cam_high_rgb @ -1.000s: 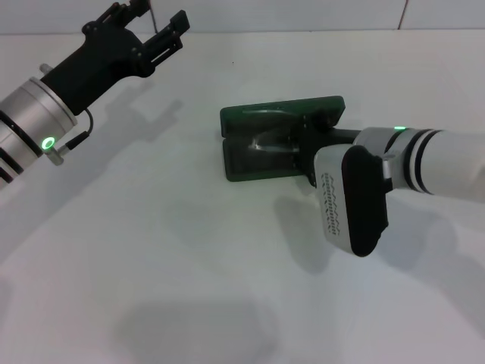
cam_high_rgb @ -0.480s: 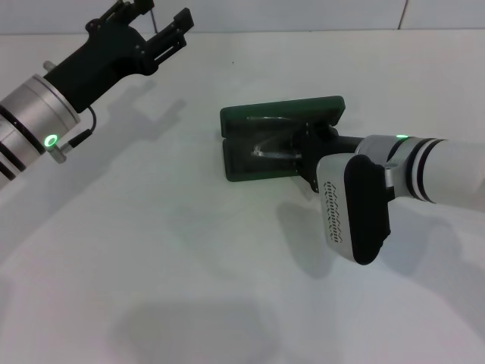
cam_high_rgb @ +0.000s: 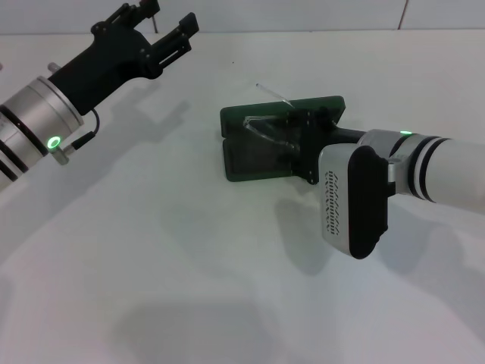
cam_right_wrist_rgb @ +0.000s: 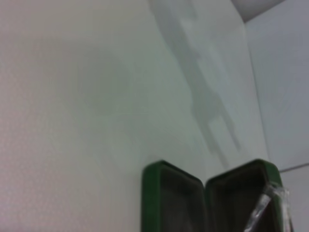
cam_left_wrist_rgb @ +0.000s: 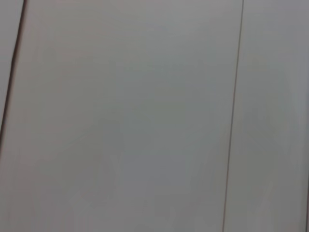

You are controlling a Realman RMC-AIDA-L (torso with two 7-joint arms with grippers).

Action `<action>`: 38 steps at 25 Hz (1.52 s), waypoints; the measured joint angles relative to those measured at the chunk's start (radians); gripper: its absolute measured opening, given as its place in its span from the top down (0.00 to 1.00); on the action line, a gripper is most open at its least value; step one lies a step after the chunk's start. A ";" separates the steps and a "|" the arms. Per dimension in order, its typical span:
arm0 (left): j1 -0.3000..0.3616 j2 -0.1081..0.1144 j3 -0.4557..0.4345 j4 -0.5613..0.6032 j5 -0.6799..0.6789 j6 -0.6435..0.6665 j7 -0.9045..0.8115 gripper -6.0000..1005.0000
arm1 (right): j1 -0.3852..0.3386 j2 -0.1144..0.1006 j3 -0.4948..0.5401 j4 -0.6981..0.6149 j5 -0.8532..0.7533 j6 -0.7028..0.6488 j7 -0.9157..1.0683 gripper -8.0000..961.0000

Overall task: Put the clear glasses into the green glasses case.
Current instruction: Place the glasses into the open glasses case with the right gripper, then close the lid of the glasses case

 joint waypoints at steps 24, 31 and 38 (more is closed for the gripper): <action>0.010 0.003 0.000 -0.009 0.003 0.000 0.006 0.22 | -0.005 -0.006 0.292 -0.105 0.121 -0.534 0.027 0.35; -0.010 0.002 0.000 -0.005 0.003 -0.003 0.010 0.22 | 0.062 -0.006 0.468 -0.006 0.206 -0.676 0.073 0.35; -0.011 0.001 0.000 -0.003 0.003 -0.013 0.007 0.22 | 0.166 -0.006 0.472 0.132 0.138 -0.661 0.150 0.35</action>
